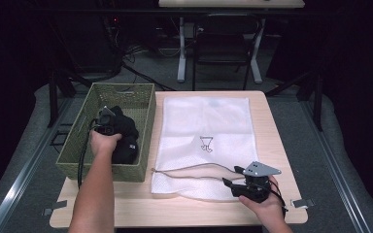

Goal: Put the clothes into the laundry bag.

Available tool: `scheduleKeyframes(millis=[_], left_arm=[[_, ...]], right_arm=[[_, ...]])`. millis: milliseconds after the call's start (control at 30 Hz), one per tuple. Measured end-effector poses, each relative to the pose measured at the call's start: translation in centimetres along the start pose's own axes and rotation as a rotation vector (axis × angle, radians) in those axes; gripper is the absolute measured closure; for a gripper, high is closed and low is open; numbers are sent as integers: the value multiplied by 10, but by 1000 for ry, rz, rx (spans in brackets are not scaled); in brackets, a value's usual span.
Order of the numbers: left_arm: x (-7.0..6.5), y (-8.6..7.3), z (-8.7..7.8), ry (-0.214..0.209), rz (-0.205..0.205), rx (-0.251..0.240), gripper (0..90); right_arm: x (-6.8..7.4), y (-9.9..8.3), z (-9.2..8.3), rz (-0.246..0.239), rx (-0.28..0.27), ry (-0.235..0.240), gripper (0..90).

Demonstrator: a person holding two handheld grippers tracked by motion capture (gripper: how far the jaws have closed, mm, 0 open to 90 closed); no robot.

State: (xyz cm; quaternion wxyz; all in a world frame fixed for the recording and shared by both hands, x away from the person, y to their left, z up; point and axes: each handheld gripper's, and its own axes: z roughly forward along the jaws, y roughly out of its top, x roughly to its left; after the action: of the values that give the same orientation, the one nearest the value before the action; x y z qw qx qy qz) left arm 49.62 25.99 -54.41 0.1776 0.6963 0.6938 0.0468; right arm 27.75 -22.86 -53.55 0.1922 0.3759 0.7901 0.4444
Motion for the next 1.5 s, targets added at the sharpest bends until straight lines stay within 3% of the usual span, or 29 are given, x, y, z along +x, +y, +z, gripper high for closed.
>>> scheduleKeyframes(millis=[667, 1500], left_arm=[[-2, 1, -4, 6, 12, 1, 702], [-4, 5, -24, -5, 19, -58, 713]], right_arm=[[-1, 0, -1, -5, -4, -4, 366], [-2, 1, 0, -3, -2, -6, 366]])
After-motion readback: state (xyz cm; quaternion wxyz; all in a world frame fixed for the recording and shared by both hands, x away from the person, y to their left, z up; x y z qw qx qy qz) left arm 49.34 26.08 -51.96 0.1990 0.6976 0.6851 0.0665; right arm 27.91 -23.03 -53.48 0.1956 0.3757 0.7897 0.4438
